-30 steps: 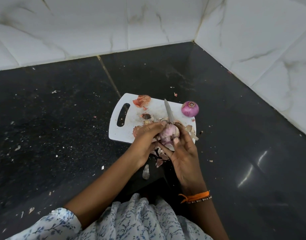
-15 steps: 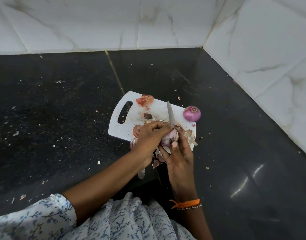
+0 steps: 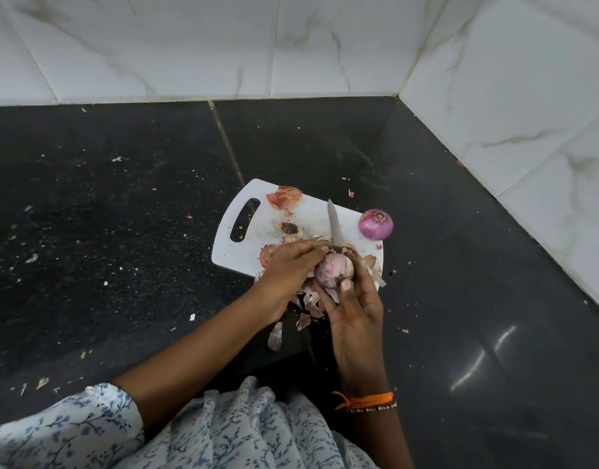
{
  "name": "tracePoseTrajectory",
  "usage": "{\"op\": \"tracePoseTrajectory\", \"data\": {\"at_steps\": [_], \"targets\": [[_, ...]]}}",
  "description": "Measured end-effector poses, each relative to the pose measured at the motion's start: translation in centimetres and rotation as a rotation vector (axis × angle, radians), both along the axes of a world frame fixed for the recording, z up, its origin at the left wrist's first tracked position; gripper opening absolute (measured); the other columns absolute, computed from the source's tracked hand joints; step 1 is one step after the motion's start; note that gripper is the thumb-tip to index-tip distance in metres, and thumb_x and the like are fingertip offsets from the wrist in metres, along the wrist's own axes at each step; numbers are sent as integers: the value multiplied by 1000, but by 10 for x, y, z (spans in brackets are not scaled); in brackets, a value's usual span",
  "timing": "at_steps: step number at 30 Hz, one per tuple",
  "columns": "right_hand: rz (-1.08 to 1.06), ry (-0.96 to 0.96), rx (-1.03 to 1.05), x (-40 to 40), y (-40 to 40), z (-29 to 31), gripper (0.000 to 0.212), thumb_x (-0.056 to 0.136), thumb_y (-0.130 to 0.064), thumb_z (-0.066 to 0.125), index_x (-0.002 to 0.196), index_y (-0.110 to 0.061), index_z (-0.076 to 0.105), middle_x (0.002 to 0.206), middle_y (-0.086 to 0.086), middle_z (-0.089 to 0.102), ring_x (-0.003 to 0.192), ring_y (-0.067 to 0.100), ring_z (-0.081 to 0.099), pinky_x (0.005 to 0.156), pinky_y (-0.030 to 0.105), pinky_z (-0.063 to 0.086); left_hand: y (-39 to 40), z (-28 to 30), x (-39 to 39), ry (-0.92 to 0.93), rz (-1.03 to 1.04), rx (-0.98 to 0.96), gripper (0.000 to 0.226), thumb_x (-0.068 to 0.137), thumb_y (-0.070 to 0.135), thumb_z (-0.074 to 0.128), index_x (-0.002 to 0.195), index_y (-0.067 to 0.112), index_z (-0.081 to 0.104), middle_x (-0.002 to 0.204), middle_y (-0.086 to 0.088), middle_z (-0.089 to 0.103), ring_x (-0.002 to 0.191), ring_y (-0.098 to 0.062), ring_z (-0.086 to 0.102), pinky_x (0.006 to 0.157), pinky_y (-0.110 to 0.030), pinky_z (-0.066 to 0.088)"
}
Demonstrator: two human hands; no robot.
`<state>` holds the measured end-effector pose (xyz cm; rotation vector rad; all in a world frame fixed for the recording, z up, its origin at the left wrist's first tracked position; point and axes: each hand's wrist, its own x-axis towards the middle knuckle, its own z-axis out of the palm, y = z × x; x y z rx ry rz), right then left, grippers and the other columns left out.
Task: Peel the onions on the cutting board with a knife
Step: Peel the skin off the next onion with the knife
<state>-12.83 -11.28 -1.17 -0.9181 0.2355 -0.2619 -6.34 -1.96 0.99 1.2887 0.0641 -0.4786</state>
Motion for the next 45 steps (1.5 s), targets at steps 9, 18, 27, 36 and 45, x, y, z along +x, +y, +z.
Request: {"op": "tracePoseTrajectory", "data": {"at_steps": [9, 18, 27, 36, 45], "targets": [[-37, 24, 13, 2, 2, 4, 35, 96, -5, 44, 130, -9, 51, 131, 12, 58, 116, 24, 60, 82, 30, 55, 6, -2, -7, -438, -170, 228, 40, 83, 3, 62, 117, 24, 61, 115, 1, 59, 105, -2, 56, 84, -11, 47], [22, 28, 125, 2, -6, 8, 28, 95, -10, 43, 122, -12, 51, 119, 11, 58, 103, 20, 62, 88, 37, 54, 8, -6, -4, -340, -131, 114, 27, 83, 17, 68, 109, 24, 66, 112, -3, 66, 104, -12, 62, 90, -35, 52], [-95, 74, -246, 6, -9, 19, 15, 88, -12, 59, 102, -10, 61, 111, 11, 63, 101, 23, 65, 76, 31, 56, 8, -5, -11, -502, -244, 86, 39, 90, -5, 51, 126, 10, 55, 123, -6, 61, 113, -14, 59, 91, -29, 51], [-214, 131, -370, 14, -3, 23, 18, 91, -7, 60, 74, -10, 54, 71, -10, 66, 72, 10, 68, 56, 28, 56, 9, -12, -9, -483, -261, 94, 42, 93, -3, 49, 121, 29, 53, 122, -1, 61, 110, -14, 61, 87, -31, 54], [-257, 314, -342, 24, -2, 18, 28, 93, -18, 59, 68, -10, 50, 71, 13, 58, 69, 22, 62, 54, 35, 56, 14, -19, -9, -468, -283, 93, 39, 92, -5, 49, 126, 13, 52, 126, -8, 60, 113, -17, 60, 90, -34, 53]]}}
